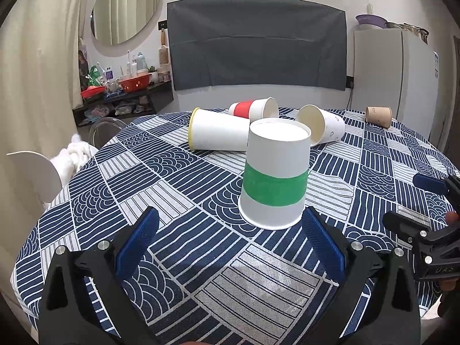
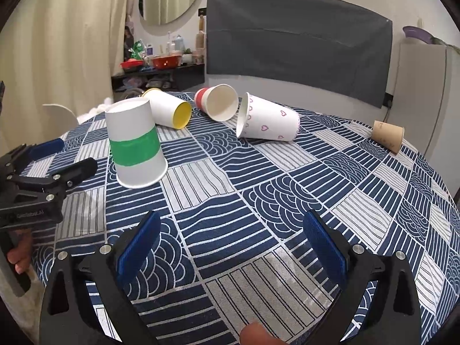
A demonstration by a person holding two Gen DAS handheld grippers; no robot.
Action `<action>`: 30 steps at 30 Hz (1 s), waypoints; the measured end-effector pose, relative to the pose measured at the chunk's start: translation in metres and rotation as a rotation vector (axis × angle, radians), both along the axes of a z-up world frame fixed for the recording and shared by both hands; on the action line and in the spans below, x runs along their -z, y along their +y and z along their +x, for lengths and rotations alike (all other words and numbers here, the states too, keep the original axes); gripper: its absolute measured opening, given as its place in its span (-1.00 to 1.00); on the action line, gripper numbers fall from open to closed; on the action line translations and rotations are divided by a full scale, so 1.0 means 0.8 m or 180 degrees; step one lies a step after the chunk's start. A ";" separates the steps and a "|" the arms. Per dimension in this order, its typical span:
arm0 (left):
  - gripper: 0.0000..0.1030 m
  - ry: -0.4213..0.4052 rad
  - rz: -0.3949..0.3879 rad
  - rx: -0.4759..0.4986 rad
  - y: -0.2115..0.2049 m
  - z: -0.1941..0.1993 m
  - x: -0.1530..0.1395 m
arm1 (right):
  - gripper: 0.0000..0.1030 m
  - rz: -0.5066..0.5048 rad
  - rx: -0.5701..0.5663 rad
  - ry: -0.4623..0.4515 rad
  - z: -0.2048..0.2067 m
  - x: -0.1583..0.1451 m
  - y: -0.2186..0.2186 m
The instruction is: Flip cup upside down
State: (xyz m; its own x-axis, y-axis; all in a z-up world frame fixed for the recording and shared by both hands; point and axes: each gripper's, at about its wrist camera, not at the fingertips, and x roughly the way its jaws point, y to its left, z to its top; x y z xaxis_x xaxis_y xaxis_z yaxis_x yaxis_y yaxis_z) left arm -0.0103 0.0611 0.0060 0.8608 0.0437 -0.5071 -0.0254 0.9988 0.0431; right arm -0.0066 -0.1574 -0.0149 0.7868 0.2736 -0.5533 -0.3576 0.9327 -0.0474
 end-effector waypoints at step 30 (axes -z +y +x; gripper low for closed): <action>0.89 0.0033 0.0022 0.0056 -0.002 0.000 0.003 | 0.85 0.0010 -0.0015 0.0134 0.005 0.004 0.000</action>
State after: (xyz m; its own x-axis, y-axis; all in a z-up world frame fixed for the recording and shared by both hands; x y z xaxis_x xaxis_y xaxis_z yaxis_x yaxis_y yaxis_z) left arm -0.0103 0.0594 0.0037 0.8562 0.0321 -0.5157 -0.0073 0.9987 0.0500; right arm -0.0027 -0.1575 -0.0184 0.7615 0.2791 -0.5850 -0.3637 0.9311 -0.0293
